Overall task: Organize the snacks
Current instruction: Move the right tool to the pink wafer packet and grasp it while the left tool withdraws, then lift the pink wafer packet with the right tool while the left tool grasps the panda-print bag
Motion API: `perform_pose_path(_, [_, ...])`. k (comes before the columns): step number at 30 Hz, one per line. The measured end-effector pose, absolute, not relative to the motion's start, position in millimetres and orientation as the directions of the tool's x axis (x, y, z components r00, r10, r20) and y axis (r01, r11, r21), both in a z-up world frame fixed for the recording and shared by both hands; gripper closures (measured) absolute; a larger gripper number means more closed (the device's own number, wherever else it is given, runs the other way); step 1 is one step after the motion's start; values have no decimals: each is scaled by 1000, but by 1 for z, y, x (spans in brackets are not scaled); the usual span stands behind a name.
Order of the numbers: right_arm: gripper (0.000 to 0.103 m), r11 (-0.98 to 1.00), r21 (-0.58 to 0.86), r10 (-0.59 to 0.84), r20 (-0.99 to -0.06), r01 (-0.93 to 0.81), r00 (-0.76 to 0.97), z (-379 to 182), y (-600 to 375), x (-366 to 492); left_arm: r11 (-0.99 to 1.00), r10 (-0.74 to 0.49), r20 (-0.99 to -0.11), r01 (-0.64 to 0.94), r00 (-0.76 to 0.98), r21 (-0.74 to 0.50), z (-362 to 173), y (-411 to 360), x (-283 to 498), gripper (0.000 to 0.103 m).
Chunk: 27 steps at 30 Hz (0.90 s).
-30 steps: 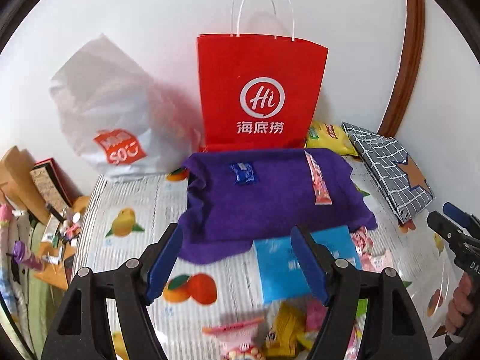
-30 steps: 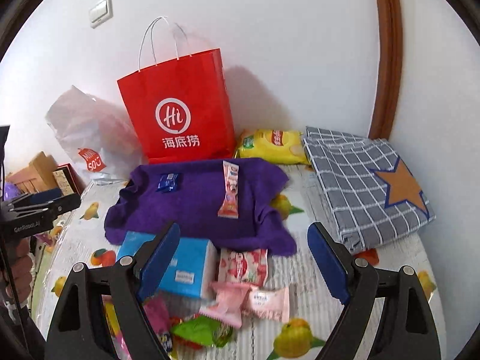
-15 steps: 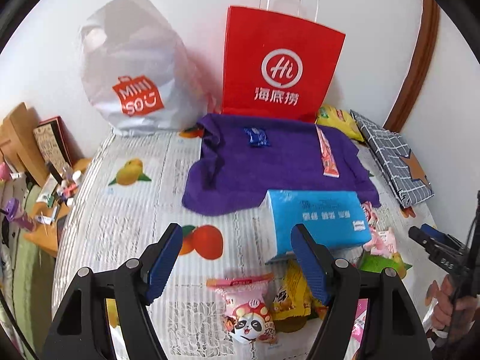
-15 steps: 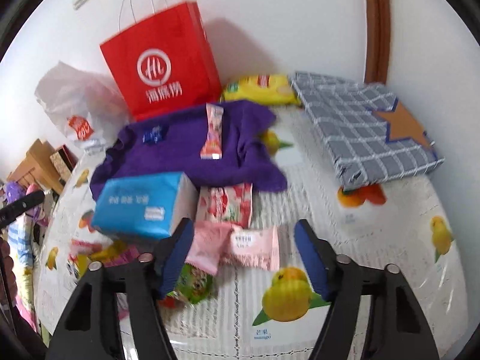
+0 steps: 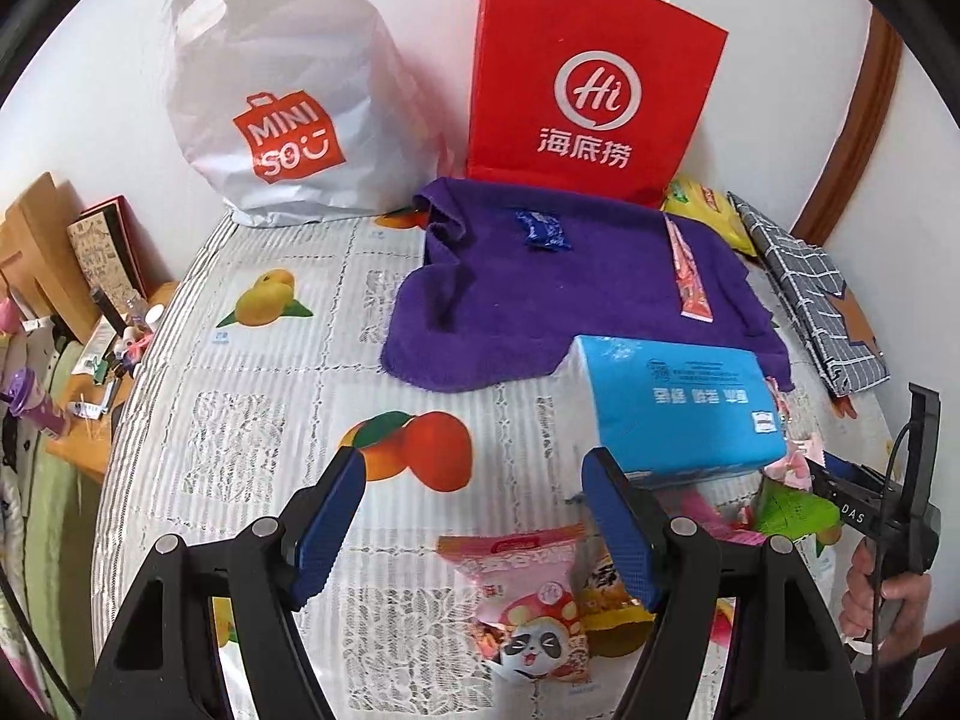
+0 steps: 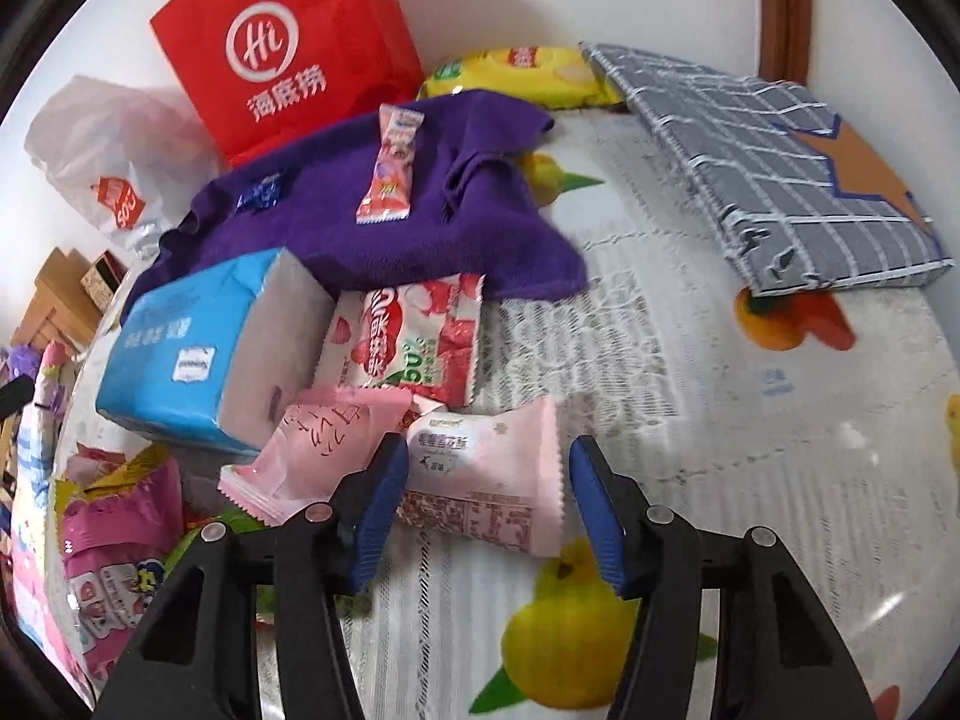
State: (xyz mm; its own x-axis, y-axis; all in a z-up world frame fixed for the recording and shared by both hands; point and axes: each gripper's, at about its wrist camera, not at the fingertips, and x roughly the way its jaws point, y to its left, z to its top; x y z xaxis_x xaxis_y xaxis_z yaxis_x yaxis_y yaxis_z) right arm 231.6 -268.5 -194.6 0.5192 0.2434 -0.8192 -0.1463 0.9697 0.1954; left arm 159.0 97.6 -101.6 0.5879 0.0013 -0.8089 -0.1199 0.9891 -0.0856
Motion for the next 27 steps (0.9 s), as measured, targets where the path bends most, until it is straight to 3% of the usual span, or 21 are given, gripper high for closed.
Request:
perform_pose_path(4, [44,975,138,212,-818,-175,535,-199,-258,232,984,8,-816,-152,578,-98,-106,110,160,30])
perform_pose_path(11, [61,972,65,187,-801,-228,568,-194,-252,220,974,18,-818,-194,575,-115,-109,127,151,30])
perform_pose_path(27, [62,979,108,189,-799,-173,571,-188,-283,182,987,-74,-860,-87,505,-136,-143,98,139,30])
